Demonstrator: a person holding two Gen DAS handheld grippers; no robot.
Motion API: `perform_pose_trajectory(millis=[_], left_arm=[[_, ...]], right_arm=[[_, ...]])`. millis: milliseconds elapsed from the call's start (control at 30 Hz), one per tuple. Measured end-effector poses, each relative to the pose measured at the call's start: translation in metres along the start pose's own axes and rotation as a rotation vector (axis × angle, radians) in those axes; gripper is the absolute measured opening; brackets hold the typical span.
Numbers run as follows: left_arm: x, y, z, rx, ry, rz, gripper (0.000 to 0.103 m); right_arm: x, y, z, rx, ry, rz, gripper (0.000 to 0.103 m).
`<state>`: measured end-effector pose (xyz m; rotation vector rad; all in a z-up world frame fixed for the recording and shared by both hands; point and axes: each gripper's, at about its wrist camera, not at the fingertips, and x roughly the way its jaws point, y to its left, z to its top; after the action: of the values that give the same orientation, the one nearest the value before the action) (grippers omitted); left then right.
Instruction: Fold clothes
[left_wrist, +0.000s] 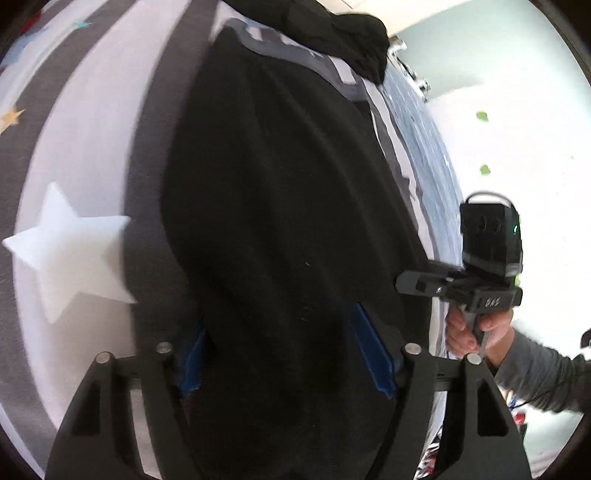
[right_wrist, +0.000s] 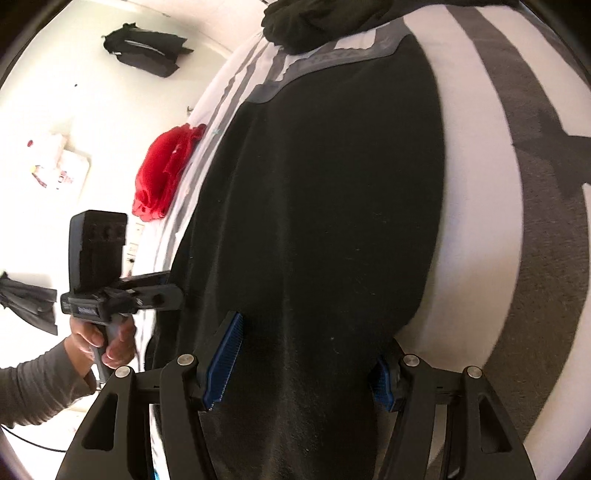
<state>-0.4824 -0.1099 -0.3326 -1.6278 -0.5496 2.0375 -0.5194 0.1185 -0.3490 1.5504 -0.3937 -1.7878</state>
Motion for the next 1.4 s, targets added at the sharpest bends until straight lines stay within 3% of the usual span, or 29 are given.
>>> perform_pose_trajectory(millis=[167,267,333,400,733,867,1000,1100,1233,1333,1400], left_arm=[[0.008,-0.005,0.007,-0.007,-0.006,-0.031,0.068],[0.007,-0.006,0.004,-0.003,-0.024,-0.021,0.061],[0.004,-0.006,0.000,0.003,-0.034,-0.017,0.019],[0.005,-0.006,-0.002,0.015,-0.041,-0.026,0.018],[-0.026,-0.022,-0.002,0.040,-0.128,-0.024,0.014],[-0.063,-0.040,0.028,0.072,-0.223,-0.029,0.014],[-0.105,-0.073,0.078,0.149,-0.338,-0.002,0.014],[-0.148,-0.099,0.096,0.223,-0.432,0.019,0.014],[-0.172,-0.132,0.085,0.320,-0.513,0.056,0.014],[-0.171,-0.136,0.036,0.302,-0.507,0.045,0.014],[-0.158,-0.134,-0.018,0.248,-0.466,0.041,0.014]], right_arm=[[0.005,0.006,0.001,-0.020,0.005,0.010,0.058],[0.009,0.006,0.004,-0.023,0.007,0.005,0.048],[0.011,0.007,0.005,-0.027,0.014,0.004,0.025],[0.012,0.005,0.006,-0.022,0.016,0.021,0.018],[-0.010,0.015,0.010,-0.005,-0.037,0.043,0.014],[-0.038,0.033,0.037,-0.041,-0.104,0.061,0.014],[-0.084,0.062,0.081,-0.110,-0.231,0.054,0.014],[-0.122,0.091,0.107,-0.191,-0.334,0.022,0.014],[-0.159,0.129,0.101,-0.322,-0.425,-0.034,0.014],[-0.166,0.143,0.063,-0.368,-0.417,-0.035,0.015],[-0.156,0.146,0.017,-0.371,-0.364,-0.025,0.015]])
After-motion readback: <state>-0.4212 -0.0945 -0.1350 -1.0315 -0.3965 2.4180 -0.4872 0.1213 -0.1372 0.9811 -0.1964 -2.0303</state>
